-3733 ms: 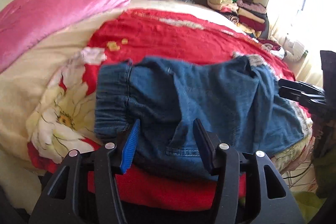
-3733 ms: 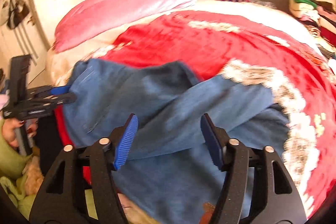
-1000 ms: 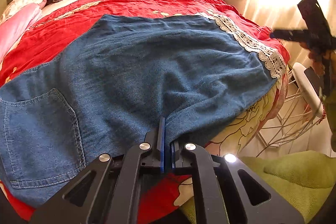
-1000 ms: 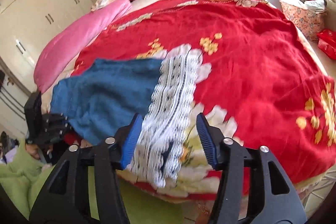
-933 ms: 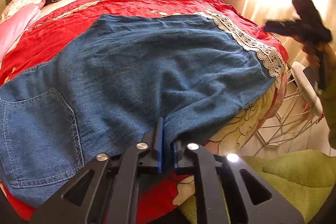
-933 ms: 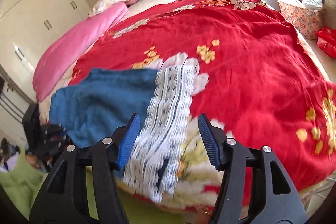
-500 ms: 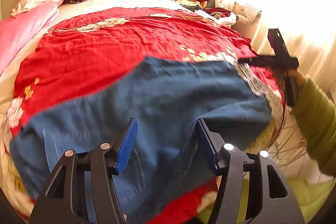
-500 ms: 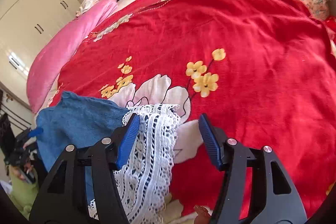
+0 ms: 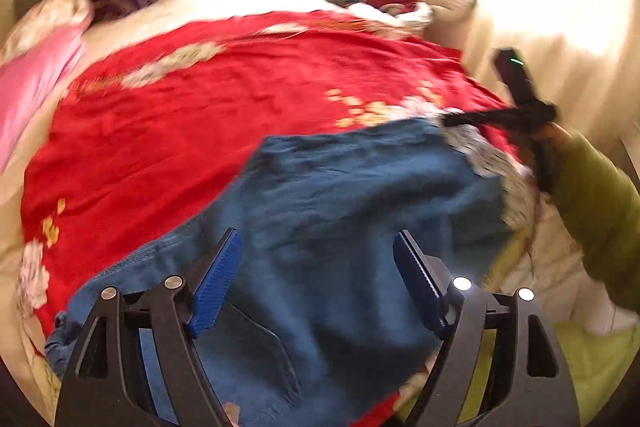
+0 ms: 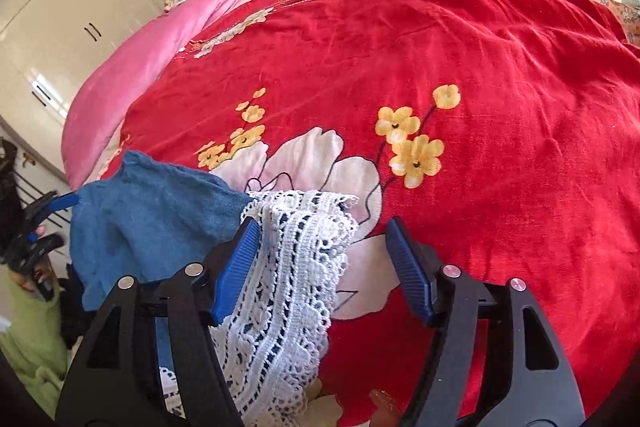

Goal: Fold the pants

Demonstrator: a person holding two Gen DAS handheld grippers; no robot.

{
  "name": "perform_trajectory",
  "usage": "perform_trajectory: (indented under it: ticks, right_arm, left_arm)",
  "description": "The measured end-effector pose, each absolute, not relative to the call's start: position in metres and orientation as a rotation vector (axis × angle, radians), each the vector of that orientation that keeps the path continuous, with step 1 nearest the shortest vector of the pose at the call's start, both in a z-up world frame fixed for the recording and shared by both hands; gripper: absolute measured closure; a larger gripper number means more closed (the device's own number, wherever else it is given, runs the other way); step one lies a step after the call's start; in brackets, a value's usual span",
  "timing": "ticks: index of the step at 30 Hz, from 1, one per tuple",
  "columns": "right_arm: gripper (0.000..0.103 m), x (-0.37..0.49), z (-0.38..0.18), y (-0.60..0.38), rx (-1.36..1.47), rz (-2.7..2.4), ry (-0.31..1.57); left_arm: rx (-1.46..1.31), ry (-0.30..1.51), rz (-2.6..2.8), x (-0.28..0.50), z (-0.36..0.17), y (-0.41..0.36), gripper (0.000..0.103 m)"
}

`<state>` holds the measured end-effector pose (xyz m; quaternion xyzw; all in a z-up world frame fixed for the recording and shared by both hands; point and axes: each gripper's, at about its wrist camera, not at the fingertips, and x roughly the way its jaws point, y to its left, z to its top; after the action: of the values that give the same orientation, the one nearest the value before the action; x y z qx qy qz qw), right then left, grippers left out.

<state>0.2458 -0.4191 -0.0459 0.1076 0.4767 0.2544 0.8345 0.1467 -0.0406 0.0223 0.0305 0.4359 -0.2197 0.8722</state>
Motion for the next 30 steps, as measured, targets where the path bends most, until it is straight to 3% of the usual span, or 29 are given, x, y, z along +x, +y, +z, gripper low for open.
perform_trajectory:
  ticks: [2,5,8,9,11,13,19,24,26,28,30]
  right_arm:
    - [0.043,0.245,-0.047,-0.417,0.222,0.554,1.003]
    - [0.054,0.245,-0.049,-0.41,0.199,0.588,0.992]
    - [0.077,0.244,-0.048,-0.405,0.18,0.609,0.972]
    - [0.087,0.243,-0.047,-0.404,0.194,0.631,0.965]
    - [0.089,0.24,-0.041,-0.401,0.169,0.622,0.942]
    - [0.09,0.237,-0.027,-0.398,0.125,0.607,0.891]
    - [0.09,0.269,0.01,-0.391,0.029,0.568,0.78]
    - [0.083,0.315,-0.02,-0.372,-0.066,0.503,0.899]
    - [0.077,0.318,-0.033,-0.371,-0.073,0.482,0.928]
    - [0.052,0.311,-0.025,-0.382,-0.046,0.438,0.893]
    - [0.047,0.298,-0.01,-0.397,-0.035,0.38,0.841]
  left_arm:
    - [-0.038,0.945,-0.422,0.178,0.012,-0.03,0.026]
    - [-0.052,0.983,-0.367,0.215,-0.004,-0.024,0.026]
    - [-0.077,1.03,-0.404,0.238,-0.021,-0.03,0.027]
    - [-0.098,1.054,-0.426,0.241,-0.029,-0.033,0.045]
    - [-0.115,1.089,-0.438,0.246,-0.038,-0.041,0.086]
    - [-0.104,1.051,-0.432,0.244,-0.033,-0.045,0.091]
    - [-0.091,0.969,-0.387,0.26,-0.008,-0.048,0.091]
    - [-0.07,1.001,-0.303,0.27,-0.03,-0.047,0.09]
    - [-0.046,1.005,-0.285,0.271,-0.041,-0.05,0.085]
    - [-0.03,0.983,-0.286,0.265,-0.044,-0.05,0.085]
    - [-0.045,0.968,-0.29,0.259,-0.04,-0.046,0.079]
